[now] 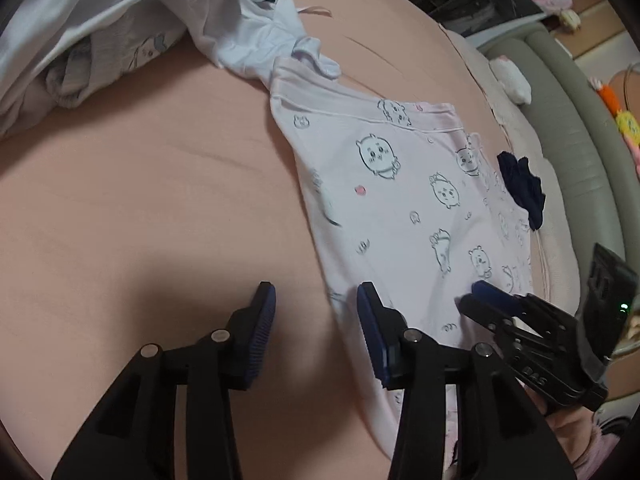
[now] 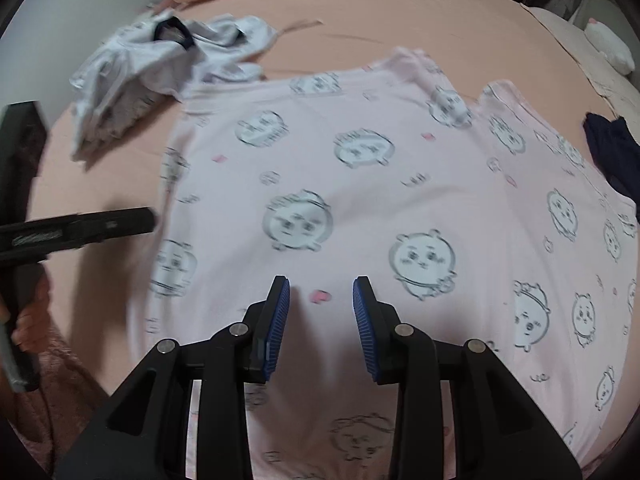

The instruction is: Fold clothes

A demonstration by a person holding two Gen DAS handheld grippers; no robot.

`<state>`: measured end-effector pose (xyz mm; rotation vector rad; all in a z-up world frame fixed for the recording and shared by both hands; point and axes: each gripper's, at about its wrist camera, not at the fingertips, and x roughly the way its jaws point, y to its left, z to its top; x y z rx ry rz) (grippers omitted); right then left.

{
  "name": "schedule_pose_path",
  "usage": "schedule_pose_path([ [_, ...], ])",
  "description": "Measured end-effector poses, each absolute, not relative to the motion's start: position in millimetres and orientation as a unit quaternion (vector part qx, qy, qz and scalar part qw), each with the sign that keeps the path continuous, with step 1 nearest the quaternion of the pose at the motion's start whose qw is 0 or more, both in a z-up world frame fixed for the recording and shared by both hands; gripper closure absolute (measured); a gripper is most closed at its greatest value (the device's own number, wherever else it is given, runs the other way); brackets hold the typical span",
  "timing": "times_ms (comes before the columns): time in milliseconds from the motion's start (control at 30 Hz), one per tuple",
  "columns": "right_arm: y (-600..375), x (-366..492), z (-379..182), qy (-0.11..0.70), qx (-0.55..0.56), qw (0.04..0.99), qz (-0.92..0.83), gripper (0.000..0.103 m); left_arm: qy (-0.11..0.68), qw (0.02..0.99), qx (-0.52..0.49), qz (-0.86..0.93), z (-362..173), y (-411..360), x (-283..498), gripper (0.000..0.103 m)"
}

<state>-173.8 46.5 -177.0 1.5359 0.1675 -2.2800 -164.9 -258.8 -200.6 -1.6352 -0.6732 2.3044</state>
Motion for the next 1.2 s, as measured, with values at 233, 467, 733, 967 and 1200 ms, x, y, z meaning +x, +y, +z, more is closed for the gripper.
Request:
schedule_pose_path([
  [233, 54.7, -165.5, -185.1, 0.053, 0.562, 0.173, -0.807, 0.069, -0.233, 0.107, -0.555, 0.791, -202.6, -249.7, -157.6, 0.101],
  [467, 64.9, -164.7, -180.9, 0.057, 0.570, 0.159, -0.804, 0.069, -0.242, 0.086, -0.558, 0.789, -198.2, -257.6, -146.7, 0.101],
  [733, 70.9, -149.7, -169.3, 0.052, 0.562, 0.181, -0.806, 0.069, -0.261, 0.072, -0.556, 0.786, -195.7, -254.2, -124.4, 0.060],
  [967, 64.9, -139.3, -177.5, 0.053, 0.581, 0.207, -0.786, 0.069, -0.285, 0.073, -0.550, 0.782, -196.7, -237.3, -94.7, 0.062],
  [1200, 70.6, -120.9, -173.7, 0.072, 0.568, 0.213, -0.792, 0.069, -0.286, 0.086, -0.548, 0.781, -197.1, -225.4, -96.6, 0.101],
])
